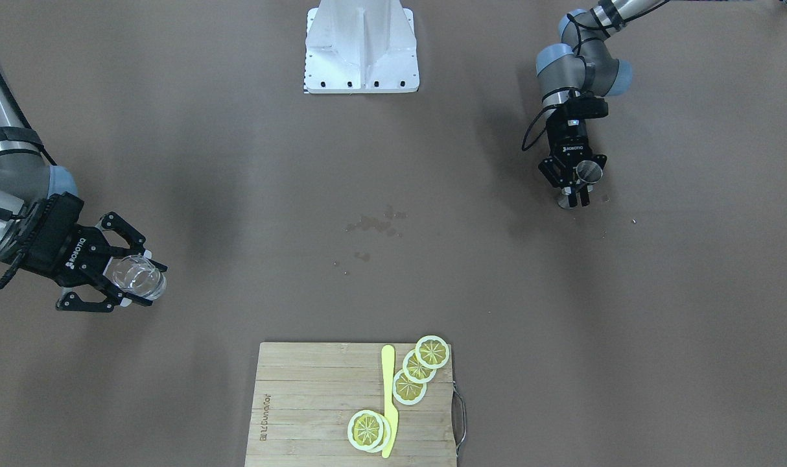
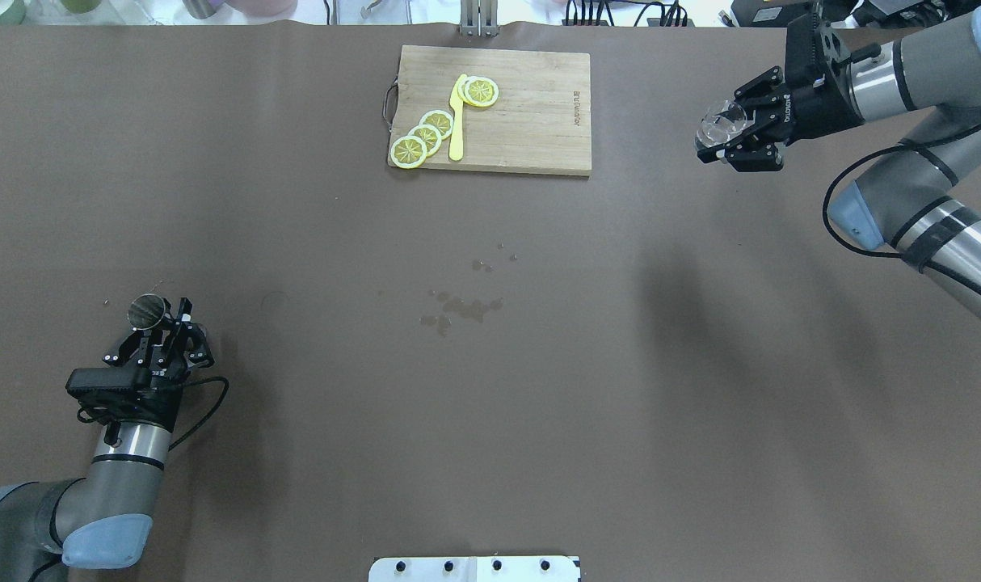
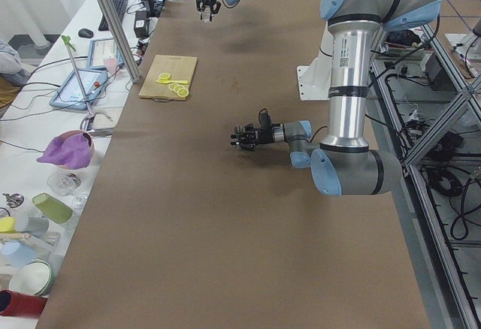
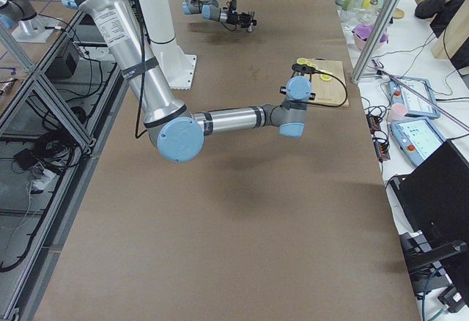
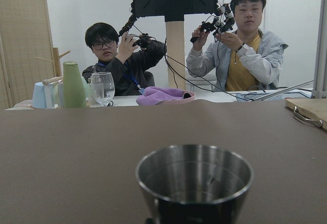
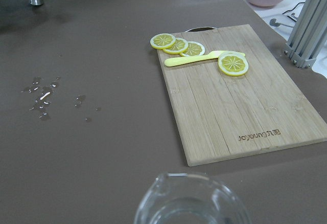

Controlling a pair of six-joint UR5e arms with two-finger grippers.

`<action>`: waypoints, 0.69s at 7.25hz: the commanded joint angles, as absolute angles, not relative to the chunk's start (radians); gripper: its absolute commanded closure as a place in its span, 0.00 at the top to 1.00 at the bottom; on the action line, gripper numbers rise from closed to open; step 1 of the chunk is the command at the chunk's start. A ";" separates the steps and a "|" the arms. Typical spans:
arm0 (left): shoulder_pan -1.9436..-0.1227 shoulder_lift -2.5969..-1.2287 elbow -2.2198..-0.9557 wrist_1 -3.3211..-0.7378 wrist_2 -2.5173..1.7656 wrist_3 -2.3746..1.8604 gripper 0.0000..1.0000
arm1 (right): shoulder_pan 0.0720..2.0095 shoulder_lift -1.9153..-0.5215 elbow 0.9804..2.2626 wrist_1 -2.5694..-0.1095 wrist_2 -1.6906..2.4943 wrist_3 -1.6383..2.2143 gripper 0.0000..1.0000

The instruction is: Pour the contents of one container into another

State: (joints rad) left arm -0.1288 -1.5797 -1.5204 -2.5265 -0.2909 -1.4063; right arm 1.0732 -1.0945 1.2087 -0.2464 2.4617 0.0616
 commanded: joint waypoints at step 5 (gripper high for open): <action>-0.150 -1.653 -1.621 -2.528 -0.299 -1.237 0.00 | 1.123 -1.124 1.350 -0.310 2.519 0.064 0.00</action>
State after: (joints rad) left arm -0.1397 -1.6095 -1.5916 -2.5243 -0.2932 -1.3098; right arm 1.1166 -1.1196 1.3334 -0.3104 2.5166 0.0642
